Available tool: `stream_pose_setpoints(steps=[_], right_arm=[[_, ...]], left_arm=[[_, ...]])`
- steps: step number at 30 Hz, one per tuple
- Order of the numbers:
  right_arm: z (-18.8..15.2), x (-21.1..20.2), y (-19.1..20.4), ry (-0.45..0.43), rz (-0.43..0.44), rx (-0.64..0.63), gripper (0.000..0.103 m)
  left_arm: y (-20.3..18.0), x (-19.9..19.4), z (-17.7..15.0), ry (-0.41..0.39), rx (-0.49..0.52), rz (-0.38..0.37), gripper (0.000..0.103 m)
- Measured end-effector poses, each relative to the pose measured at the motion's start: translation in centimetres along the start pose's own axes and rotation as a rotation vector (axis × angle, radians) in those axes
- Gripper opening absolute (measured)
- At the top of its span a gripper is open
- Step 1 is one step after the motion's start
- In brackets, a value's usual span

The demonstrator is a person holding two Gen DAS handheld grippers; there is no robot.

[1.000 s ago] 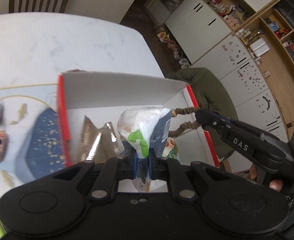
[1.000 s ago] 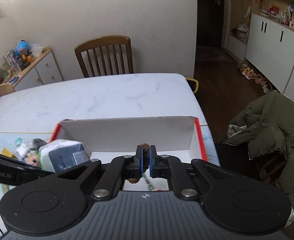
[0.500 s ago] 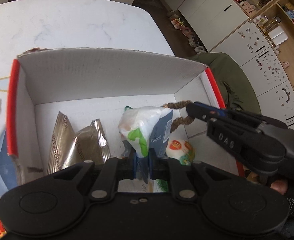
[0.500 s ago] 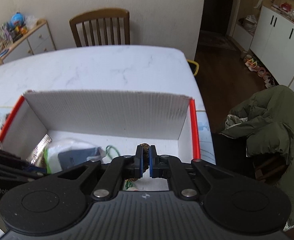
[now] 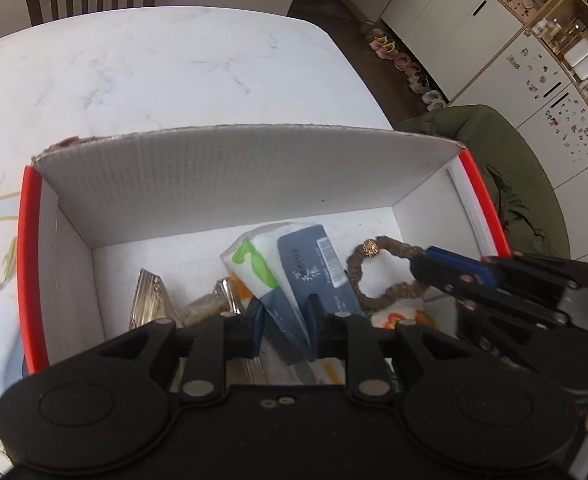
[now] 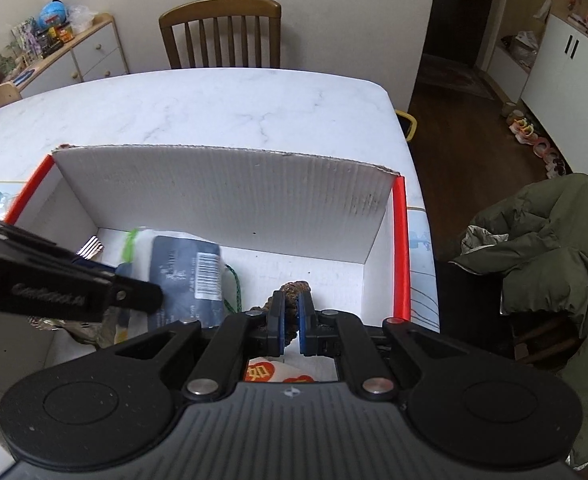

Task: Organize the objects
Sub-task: 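Open both grippers to release the tissue pack and bracelet in the box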

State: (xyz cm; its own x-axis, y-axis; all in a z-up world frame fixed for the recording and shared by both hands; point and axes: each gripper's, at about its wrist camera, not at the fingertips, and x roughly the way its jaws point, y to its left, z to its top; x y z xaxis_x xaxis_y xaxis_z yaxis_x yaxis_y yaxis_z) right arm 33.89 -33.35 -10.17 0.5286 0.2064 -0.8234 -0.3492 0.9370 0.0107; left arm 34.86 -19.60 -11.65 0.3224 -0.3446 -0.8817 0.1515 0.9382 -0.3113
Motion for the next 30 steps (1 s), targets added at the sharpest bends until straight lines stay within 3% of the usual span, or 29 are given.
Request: stream_pose_setpoints(steps=[4,7,9,11,30], right_arm=[[0.0,-0.7,-0.2,-0.004,0.018,-0.004,0.006],[-0.2,-1.5,-0.3,-0.017,0.051,-0.011,0.007],[-0.4,-2.1,-0.3,-0.026,0.072,-0.015,0.007],[-0.6,-2.7,-0.3,-0.035,0.090,-0.010,0.007],[-2.1,-8.5,1.4,-0.134,0.167,0.033,0.011]], left_arm=[[0.0,0.2,0.1,0.002,0.005,0.008,0.026],[-0.2,0.0,-0.1,0.002,0.018,0.012,0.036],[-0.3,-0.4,-0.3,-0.011,0.030,0.020,0.058],[-0.5,-0.9,-0.5,-0.032,0.040,0.018,0.064],[-0.5,-9.4,-4.9,-0.192,0.129,0.002,0.071]])
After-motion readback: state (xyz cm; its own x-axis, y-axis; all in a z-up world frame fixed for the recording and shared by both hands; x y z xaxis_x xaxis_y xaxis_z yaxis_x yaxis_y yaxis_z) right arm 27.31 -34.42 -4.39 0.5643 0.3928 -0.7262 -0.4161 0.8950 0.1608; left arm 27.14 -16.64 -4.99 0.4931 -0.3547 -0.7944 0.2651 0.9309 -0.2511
